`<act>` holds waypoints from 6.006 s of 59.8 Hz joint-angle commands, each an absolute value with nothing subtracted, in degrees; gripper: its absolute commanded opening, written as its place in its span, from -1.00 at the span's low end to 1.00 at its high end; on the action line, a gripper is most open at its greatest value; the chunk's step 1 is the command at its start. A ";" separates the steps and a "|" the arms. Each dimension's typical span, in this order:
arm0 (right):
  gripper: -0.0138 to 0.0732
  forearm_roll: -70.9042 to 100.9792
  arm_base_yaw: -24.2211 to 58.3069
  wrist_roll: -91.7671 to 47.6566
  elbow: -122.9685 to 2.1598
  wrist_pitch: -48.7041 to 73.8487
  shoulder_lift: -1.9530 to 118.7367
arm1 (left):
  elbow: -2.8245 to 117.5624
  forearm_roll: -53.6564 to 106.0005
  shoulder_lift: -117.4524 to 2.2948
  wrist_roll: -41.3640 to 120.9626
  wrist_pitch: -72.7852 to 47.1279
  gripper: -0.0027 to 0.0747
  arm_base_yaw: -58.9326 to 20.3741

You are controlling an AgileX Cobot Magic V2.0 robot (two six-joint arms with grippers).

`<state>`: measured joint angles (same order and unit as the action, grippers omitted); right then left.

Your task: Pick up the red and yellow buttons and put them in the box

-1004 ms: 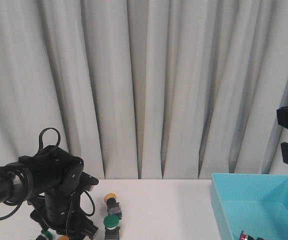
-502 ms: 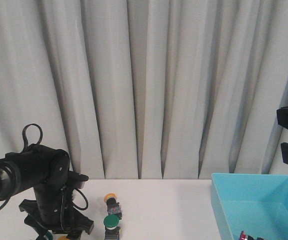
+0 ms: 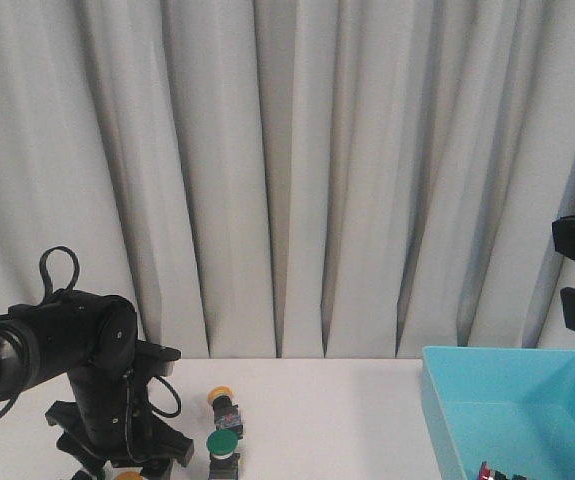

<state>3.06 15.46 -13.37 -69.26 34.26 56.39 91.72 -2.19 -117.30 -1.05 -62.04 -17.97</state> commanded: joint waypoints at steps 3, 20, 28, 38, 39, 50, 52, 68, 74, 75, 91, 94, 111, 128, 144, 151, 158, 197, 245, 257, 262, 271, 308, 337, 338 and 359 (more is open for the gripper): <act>-0.70 2.90 15.56 -13.37 -70.96 30.50 55.98 | 93.09 -1.93 -114.55 -1.16 -61.09 0.56 -17.85; -0.70 2.90 15.56 -13.37 -70.96 30.91 55.98 | 93.09 -1.93 -116.55 -1.15 -62.53 0.56 -17.85; -0.70 2.90 15.56 -13.37 -70.96 31.08 55.98 | 93.09 -1.93 -117.82 -1.15 -62.99 0.56 -17.85; -0.70 2.90 15.56 -13.37 -70.96 31.20 55.98 | 93.09 -1.93 -117.86 -1.15 -61.66 0.56 -17.85; -0.70 2.90 15.56 -13.37 -70.96 31.20 55.98 | 93.09 -1.93 -117.86 -1.15 -61.53 0.56 -17.85; -0.70 2.90 15.56 -13.37 -70.96 31.20 55.98 | 93.09 -1.97 -117.86 -1.15 -59.98 0.56 -17.85; -0.70 2.90 15.56 -13.37 -70.96 31.20 55.98 | 93.09 -1.97 -117.86 -1.15 -59.74 0.56 -17.85; -0.70 2.90 15.56 -13.37 -70.96 31.20 55.98 | 93.09 -2.60 -117.90 -2.14 -59.52 0.56 -17.85; -0.70 2.90 15.56 -13.37 -70.96 31.20 55.98 | 93.09 -2.60 -117.90 -2.14 -59.52 0.56 -17.85; -0.70 2.90 15.56 -13.37 -70.96 31.20 55.98 | 93.09 -2.60 -117.90 -2.12 -59.45 0.56 -17.85; -0.70 2.90 15.56 -13.37 -70.96 31.31 55.98 | 93.09 -2.40 -117.90 -2.23 -59.60 0.51 -17.85; -0.70 2.90 15.56 -13.37 -70.96 31.31 55.98 | 93.09 -2.35 -117.90 -2.28 -59.67 0.45 -17.85; -0.70 2.90 15.56 -13.37 -70.96 31.31 55.98 | 93.09 -2.40 -117.90 -5.07 -59.77 -0.27 -17.85; -0.70 2.90 15.56 -13.37 -70.96 31.36 55.98 | 93.09 -2.40 -117.90 -5.29 -59.03 -0.95 -17.85; -0.70 2.90 15.56 -13.37 -70.96 31.11 55.98 | 93.09 -2.40 -117.83 -5.17 -57.94 -0.95 -17.85; -0.70 2.99 15.56 -13.37 -70.96 31.12 55.98 | 93.15 -2.40 -117.20 -4.94 -58.29 -0.95 -17.85; -0.69 2.62 15.56 -13.55 -70.96 30.57 55.98 | 93.18 -2.35 -115.43 -3.15 -57.44 -0.95 -18.04; 0.68 3.14 15.56 -23.82 -70.96 31.30 59.72 | 93.18 23.61 -92.69 10.23 -48.06 -0.95 -18.13; 0.67 2.86 31.42 -45.98 -70.96 26.68 69.13 | 93.18 71.24 -87.71 26.94 -58.63 -0.95 -18.07; 0.67 3.07 31.42 -46.64 -70.96 25.95 69.13 | 93.18 70.88 -87.73 28.91 -59.84 -0.94 -18.07; 0.67 3.29 31.79 -46.86 -70.96 25.55 69.13 | 93.18 70.88 -87.73 30.92 -60.57 -0.94 -18.07; 0.67 3.11 33.66 -48.00 -70.96 25.37 69.13 | 93.18 70.88 -87.73 32.92 -60.98 -0.93 -18.07; 0.67 5.98 34.63 -49.13 -70.96 22.67 69.13 | 93.18 67.18 -87.73 34.84 -63.53 -0.92 -18.07; 0.67 6.34 34.63 -49.20 -70.96 22.67 69.13 | 93.18 69.75 -87.73 34.87 -63.66 -0.92 -18.07; 0.67 6.34 34.63 -49.20 -70.96 22.67 69.13 | 93.18 69.77 -87.73 34.87 -63.72 -0.92 -18.07; 0.33 9.51 34.63 -49.20 -70.96 23.42 69.84 | 93.18 71.77 -87.73 34.87 -64.21 -0.92 -18.07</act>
<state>7.66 34.55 -48.83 -69.26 27.18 70.39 91.72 65.67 -90.42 34.79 -64.92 -17.97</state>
